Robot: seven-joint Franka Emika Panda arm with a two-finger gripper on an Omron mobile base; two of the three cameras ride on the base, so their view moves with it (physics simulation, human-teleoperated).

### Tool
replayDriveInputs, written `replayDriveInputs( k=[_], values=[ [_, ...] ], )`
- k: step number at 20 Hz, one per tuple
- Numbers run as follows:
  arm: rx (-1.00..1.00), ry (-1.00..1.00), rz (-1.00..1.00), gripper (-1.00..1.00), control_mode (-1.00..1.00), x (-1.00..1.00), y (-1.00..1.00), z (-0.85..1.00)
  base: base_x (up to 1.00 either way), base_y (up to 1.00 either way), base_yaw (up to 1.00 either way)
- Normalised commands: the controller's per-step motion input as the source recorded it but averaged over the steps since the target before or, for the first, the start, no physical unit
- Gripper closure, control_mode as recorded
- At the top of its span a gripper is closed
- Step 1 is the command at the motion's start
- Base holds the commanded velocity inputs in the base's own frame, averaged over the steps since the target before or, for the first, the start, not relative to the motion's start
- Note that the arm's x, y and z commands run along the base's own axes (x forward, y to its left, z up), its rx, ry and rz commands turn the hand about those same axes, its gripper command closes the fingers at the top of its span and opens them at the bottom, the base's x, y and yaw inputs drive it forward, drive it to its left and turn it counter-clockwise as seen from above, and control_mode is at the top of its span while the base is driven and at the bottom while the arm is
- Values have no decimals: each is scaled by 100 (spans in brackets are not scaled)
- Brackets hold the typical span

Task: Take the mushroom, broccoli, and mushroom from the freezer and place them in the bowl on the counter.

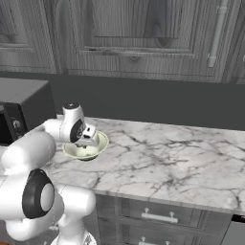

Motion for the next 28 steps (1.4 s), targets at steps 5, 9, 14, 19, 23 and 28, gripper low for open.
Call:
replayDriveInputs(
  k=[5,9,14,19,23,28],
  values=[
    [0,-1,2,100,-100,27,0,-52,0,0,0],
    [0,0,0,100,-100,30,1,-36,0,0,0],
    [0,0,0,-100,-100,20,1,-24,0,0,0],
    [0,0,0,-100,-100,0,0,0,0,0,0],
    [0,-1,0,-100,-100,0,0,0,0,0,0],
    [0,-2,0,-100,-100,-2,0,26,0,0,0]
  ],
)
